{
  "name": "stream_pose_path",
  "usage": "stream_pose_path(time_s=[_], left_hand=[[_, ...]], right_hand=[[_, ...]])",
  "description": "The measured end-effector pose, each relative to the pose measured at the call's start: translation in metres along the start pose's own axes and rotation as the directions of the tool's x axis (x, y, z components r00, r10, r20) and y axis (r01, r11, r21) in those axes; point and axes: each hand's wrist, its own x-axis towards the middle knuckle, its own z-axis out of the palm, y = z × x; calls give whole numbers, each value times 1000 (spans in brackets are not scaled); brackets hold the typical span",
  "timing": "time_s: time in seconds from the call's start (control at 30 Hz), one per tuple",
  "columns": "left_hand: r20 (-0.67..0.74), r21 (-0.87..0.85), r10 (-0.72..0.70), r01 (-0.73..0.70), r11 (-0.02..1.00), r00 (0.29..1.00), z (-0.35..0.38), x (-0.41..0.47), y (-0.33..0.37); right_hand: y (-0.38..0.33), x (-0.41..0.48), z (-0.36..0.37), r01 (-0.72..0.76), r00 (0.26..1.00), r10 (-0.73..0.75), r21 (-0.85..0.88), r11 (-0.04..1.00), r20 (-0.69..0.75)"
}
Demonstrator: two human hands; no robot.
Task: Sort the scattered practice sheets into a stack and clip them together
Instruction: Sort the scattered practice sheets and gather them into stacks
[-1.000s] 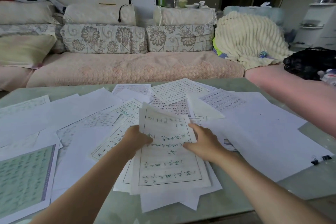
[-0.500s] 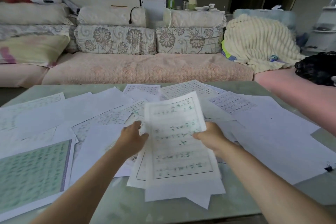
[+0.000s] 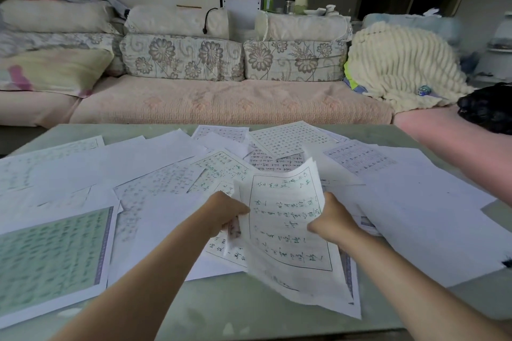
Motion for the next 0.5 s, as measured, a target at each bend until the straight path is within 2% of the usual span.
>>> stream_pose_path(time_s=[0.13, 0.23, 0.5], left_hand=[[37, 55, 83, -85, 995, 996, -5, -7, 4], [53, 46, 135, -137, 989, 989, -20, -11, -1], [-162, -168, 209, -236, 957, 964, -56, -18, -29]], right_hand=[[-2, 2, -9, 35, 999, -33, 112, 993, -22], [-4, 4, -15, 54, 998, -52, 105, 993, -26], [-22, 2, -2, 43, 999, -42, 200, 979, -10]])
